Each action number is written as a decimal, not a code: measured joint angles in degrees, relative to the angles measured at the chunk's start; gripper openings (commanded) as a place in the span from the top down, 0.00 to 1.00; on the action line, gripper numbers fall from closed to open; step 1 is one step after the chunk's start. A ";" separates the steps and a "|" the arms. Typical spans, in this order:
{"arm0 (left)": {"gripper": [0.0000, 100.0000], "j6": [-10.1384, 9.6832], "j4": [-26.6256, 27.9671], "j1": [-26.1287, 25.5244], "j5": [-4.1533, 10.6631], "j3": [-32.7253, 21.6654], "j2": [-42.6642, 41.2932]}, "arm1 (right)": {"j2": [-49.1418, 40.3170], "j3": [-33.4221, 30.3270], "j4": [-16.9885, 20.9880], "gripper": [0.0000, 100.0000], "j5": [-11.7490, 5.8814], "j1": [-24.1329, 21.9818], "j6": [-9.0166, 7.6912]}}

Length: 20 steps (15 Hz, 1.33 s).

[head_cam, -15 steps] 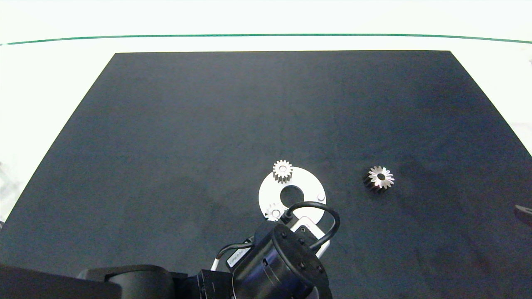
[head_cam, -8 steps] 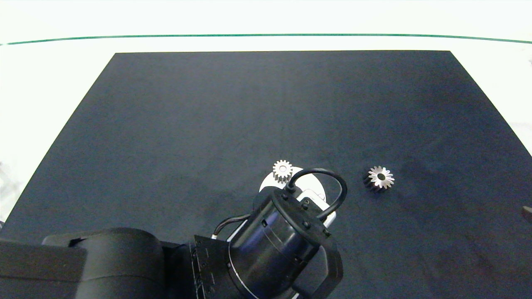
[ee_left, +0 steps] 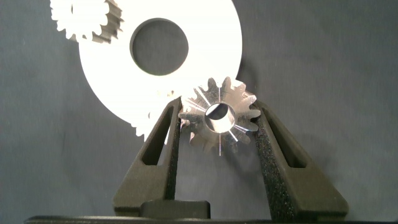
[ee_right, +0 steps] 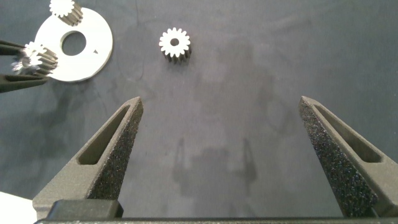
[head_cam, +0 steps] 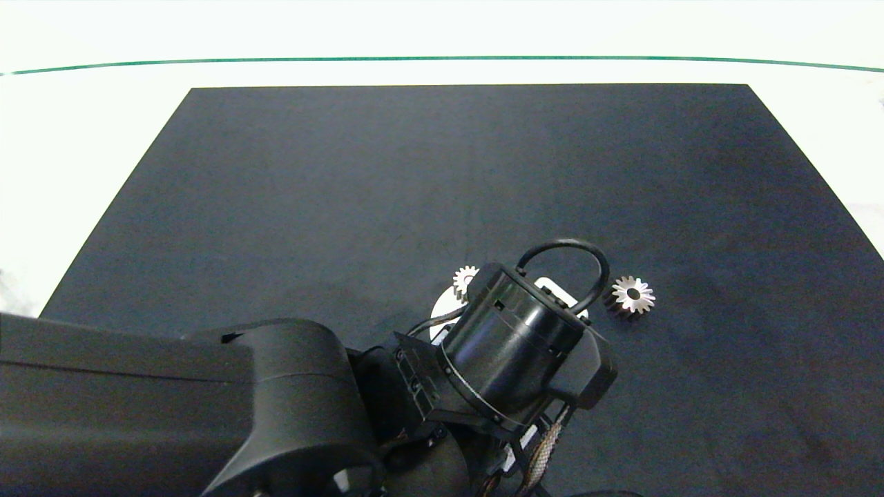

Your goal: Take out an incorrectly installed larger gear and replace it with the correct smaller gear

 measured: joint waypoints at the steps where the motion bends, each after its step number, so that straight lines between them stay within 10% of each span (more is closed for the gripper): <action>1: 0.78 0.15 1.66 0.13 0.04 -1.51 0.63 | -0.30 0.00 0.20 0.00 0.02 0.04 0.02; 20: 0.78 1.57 6.07 1.22 0.04 -17.18 8.80 | -1.99 1.05 0.46 0.00 0.05 0.26 0.74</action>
